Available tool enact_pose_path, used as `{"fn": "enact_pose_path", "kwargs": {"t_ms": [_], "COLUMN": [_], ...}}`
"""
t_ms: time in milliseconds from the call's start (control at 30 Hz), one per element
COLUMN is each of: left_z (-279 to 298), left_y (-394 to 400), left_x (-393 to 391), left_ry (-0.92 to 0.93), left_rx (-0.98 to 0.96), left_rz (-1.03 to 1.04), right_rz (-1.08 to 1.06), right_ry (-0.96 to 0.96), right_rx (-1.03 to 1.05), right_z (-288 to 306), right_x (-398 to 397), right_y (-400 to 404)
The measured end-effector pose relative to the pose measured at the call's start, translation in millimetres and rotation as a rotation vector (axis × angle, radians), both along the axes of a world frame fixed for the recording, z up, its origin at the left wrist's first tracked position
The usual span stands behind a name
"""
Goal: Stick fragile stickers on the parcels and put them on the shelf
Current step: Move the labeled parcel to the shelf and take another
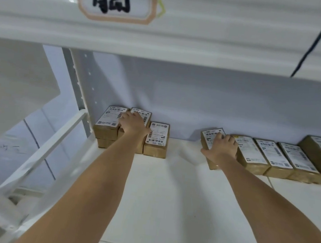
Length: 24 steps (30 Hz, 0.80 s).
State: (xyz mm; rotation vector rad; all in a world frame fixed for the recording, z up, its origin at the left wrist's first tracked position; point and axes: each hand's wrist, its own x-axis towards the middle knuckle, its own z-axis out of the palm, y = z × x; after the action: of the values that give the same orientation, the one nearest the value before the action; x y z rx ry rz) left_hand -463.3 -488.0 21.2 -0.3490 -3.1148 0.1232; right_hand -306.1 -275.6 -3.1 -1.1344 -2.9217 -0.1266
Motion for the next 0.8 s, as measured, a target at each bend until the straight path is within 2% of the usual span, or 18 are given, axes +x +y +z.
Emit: {"fn": "enact_pose_path", "kwargs": {"t_ms": [500,600,700,733,800], "left_z": [-9,-6,-2,0,5], "left_y": [3,5,23,36,68], "left_x": [-13,-14,5,19,55], "left_ry": [0.021,0.143,0.391,0.406,0.305], "left_rx": [0.004,0.063,0.187,0.239,0.355], "left_rz": [-0.045,-0.047,-0.281,-0.344,-0.408], "right_rz": [0.011,-0.033,-0.115,-0.156,-0.211], "right_ry": [0.006,0.094,0.231,0.293,0.411], "right_rx": [-0.058,-0.127,-0.272,-0.338,-0.431], "right_z": [-2,-4,-3,-3,-2], "right_x": [13,22,27,28,29], "right_y": [-2,-4,-8,-10,-13]}}
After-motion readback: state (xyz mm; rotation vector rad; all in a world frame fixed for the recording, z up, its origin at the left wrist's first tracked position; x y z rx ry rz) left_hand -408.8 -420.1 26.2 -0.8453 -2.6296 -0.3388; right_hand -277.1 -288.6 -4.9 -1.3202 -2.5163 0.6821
